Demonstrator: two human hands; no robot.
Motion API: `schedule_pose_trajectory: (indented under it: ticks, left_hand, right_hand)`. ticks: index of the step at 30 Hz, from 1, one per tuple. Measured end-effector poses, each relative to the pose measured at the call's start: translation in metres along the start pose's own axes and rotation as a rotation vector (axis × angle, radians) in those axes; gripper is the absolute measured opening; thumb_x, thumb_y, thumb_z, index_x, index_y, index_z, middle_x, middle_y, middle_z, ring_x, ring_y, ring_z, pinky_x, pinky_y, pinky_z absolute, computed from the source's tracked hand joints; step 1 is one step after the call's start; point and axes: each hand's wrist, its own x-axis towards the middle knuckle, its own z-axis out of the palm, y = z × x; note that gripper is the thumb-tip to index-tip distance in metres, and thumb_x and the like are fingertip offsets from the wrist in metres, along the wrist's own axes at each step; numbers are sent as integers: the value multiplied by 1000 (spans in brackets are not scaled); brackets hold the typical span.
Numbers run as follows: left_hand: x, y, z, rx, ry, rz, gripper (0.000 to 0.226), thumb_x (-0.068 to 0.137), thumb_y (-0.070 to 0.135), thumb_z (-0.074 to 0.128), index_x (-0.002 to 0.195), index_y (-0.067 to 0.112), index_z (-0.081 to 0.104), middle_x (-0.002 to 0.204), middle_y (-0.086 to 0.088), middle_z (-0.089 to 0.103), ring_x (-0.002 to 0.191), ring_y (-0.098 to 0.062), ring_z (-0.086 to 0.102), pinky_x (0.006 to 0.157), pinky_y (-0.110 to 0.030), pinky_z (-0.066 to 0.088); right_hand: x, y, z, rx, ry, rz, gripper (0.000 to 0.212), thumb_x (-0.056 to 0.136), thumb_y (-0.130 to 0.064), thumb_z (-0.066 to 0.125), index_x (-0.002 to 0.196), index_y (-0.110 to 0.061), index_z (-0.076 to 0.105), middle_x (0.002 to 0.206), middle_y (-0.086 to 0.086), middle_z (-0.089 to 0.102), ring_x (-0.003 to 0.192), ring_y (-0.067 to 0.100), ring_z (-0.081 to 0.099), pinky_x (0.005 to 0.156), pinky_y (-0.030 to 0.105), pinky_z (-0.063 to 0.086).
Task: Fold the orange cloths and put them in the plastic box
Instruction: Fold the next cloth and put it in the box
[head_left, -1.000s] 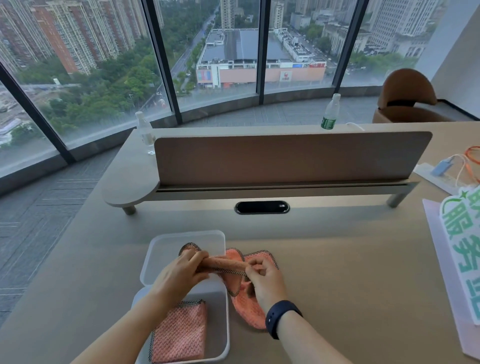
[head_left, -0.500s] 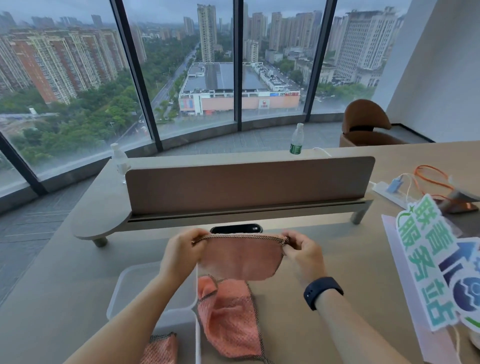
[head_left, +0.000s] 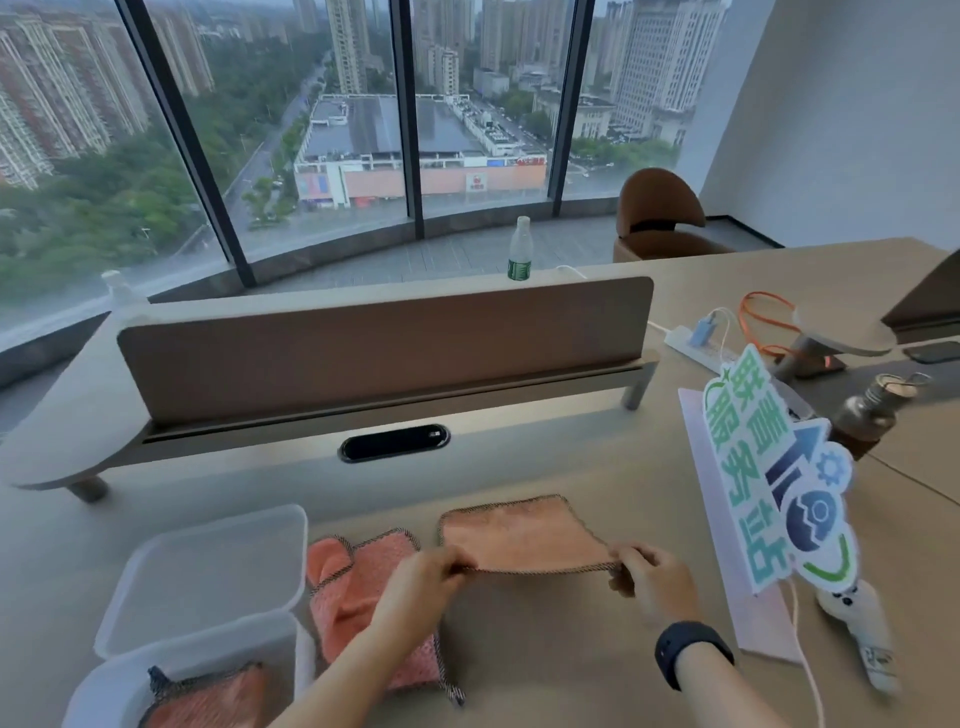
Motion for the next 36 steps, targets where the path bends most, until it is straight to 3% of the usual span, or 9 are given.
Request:
schedule_pose_trajectory:
  ticks: [3, 8, 14, 21, 25, 28, 31, 34, 36]
  left_hand:
    - [-13, -21, 35, 91, -188, -73, 13, 81, 21, 64, 82, 34, 67, 73, 23, 59, 84, -5, 61, 73, -18, 45]
    - [-22, -42, 64, 115, -316, -140, 25, 79, 23, 65, 62, 36, 53, 72, 19, 59, 82, -5, 60, 61, -6, 36]
    - [8, -31, 52, 38, -169, -206, 21, 78, 22, 66, 60, 29, 57, 64, 7, 64, 66, -5, 58, 65, -24, 45]
    - [66, -25, 40, -24, 54, -317, 11, 85, 22, 62, 75, 24, 66, 68, 8, 65, 66, -5, 58, 57, -21, 40]
    - [86, -37, 45, 5, 68, -364, 21, 87, 24, 58, 66, 24, 58, 62, 8, 61, 63, -11, 57, 54, -23, 38]
    - [93, -45, 51, 29, 85, -385, 22, 86, 25, 59, 65, 22, 58, 65, 4, 63, 70, -18, 61, 63, -28, 47]
    - [97, -50, 57, 26, 92, -387, 6, 85, 25, 60, 82, 24, 65, 82, 3, 69, 80, -17, 65, 69, -29, 51]
    - [95, -53, 65, 130, 129, -354, 34, 84, 23, 61, 117, 23, 57, 113, 2, 59, 98, -15, 57, 69, -27, 44]
    - [92, -52, 67, 273, 136, -257, 44, 83, 17, 59, 126, 26, 51, 122, 1, 49, 108, -17, 48, 75, -29, 46]
  right_hand:
    - [-2, 46, -11, -149, -47, 174, 25, 84, -13, 60, 64, -4, 72, 57, 12, 67, 52, 23, 59, 59, 33, 47]
    - [-5, 77, -16, -254, -110, 341, 27, 85, -11, 55, 62, -6, 68, 50, 8, 63, 45, 21, 56, 44, 22, 40]
    - [20, 34, -7, -206, -69, 329, 23, 81, -10, 53, 61, -5, 64, 53, 11, 64, 38, 20, 51, 39, 19, 36]
    - [80, -9, 34, -80, -69, 314, 21, 80, -18, 51, 77, -4, 67, 63, 11, 70, 39, 22, 50, 40, 22, 32]
    - [102, -5, 52, -116, -85, 332, 21, 79, -20, 53, 76, -6, 68, 70, 13, 72, 43, 25, 56, 40, 25, 35]
    - [110, 4, 60, -157, -75, 351, 23, 80, -23, 55, 72, -7, 68, 56, 9, 67, 44, 24, 55, 44, 29, 39]
    - [109, 12, 66, -122, -88, 321, 21, 87, -29, 53, 95, -13, 65, 81, 6, 74, 52, 19, 56, 41, 24, 40]
    - [96, 14, 65, -189, -58, 150, 28, 87, -25, 52, 113, -34, 51, 88, 4, 70, 64, 16, 60, 54, 28, 48]
    - [83, 14, 63, -275, -30, 28, 27, 87, -21, 51, 111, -32, 51, 86, 1, 64, 70, 15, 60, 58, 28, 46]
